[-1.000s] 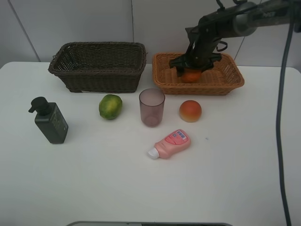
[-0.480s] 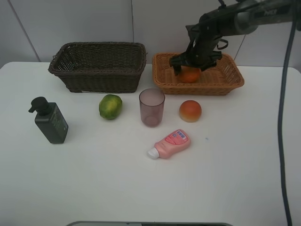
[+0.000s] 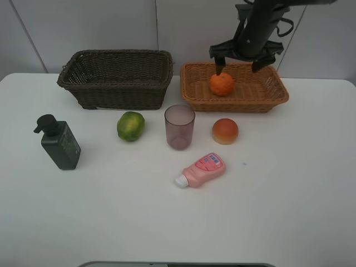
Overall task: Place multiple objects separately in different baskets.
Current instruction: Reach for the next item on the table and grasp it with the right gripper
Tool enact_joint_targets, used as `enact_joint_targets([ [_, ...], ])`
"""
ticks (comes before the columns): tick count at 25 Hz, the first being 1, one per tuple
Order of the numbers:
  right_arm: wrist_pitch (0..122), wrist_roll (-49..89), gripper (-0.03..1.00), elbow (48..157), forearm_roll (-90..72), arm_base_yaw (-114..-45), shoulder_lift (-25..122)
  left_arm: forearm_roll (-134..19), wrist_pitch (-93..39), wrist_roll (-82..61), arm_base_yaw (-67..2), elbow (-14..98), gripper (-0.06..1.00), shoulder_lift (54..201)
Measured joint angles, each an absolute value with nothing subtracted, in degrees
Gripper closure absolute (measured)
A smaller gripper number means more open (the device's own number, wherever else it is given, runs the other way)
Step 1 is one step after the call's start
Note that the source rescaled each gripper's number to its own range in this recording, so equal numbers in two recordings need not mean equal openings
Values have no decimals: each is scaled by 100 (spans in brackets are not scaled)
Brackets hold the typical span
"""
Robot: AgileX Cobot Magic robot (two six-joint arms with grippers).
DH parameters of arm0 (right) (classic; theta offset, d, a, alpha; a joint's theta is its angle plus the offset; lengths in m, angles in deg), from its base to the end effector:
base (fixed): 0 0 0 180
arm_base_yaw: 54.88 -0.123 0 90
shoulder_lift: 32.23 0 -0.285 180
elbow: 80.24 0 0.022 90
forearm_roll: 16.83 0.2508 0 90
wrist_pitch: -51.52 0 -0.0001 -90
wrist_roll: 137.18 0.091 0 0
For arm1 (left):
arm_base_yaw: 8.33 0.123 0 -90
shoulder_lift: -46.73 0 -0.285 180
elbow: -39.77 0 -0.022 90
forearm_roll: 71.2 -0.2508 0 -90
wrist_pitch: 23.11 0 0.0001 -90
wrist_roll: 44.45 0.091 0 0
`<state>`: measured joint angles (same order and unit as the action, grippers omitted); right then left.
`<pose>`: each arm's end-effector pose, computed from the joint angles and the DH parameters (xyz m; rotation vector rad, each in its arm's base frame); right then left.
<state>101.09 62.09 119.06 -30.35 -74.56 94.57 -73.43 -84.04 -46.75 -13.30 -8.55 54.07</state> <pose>0.4315 0.1371 0.2148 -0.1673 2.6905 -0.0865 -0.0064 0.0037 0.2783 0.0453 2.0339 -0.0333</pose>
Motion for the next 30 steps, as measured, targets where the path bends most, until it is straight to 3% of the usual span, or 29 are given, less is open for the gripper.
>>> enact_joint_targets([
  [14, 9769, 6931, -3, 9555, -2858, -7856, 8572, -7343, -8404, -4675, -1330, -855, 3, 5407],
  [23, 8630, 7351, -3, 8764, -2772, -8080, 8572, -7343, -8404, -4675, -1330, -855, 3, 5407],
  [30, 8237, 7700, -3, 8749, -3157, -8218, 8572, -7343, -8404, -4675, -1330, -855, 3, 5407],
])
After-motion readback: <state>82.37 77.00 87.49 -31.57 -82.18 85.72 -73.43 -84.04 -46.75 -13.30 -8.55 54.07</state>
